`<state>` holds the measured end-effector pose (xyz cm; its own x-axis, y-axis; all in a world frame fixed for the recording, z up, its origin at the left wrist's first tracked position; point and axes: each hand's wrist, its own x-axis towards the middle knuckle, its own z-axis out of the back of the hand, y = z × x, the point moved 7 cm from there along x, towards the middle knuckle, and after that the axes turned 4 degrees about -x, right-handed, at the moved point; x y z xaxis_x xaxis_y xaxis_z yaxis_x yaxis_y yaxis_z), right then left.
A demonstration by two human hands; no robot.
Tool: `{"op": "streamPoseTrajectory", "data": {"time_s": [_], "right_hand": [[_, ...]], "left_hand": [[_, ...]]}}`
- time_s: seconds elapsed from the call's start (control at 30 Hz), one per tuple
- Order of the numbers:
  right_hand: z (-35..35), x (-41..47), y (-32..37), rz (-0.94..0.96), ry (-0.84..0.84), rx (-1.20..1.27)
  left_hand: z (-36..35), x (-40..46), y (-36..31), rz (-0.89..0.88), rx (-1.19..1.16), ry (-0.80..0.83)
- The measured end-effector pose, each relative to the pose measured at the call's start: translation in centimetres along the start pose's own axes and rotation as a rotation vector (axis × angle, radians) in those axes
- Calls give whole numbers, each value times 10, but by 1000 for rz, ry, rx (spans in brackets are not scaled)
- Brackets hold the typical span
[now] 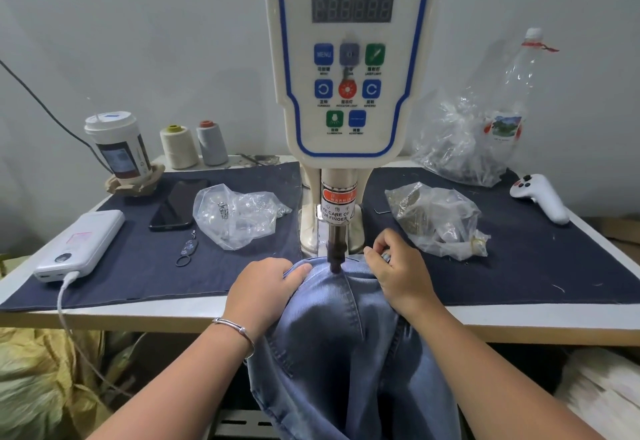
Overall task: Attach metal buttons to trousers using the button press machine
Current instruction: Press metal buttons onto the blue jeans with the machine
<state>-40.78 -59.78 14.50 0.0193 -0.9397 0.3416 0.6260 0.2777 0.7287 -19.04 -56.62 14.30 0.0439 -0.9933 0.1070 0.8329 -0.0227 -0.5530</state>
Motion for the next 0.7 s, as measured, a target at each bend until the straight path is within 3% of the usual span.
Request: {"op": "streamPoseTrajectory", "data": {"time_s": [0.53,0.63,0.7], "right_hand": [[11,-3,18,-30,-34,25],[24,-1,40,-30,-77,154],[30,-4,51,-78,-67,280]], "left_hand": [[14,-7,-5,-11,-123,-100],[33,-13,-7,-51,-201,-222],[39,-16,-6,-68,-268,-217]]}}
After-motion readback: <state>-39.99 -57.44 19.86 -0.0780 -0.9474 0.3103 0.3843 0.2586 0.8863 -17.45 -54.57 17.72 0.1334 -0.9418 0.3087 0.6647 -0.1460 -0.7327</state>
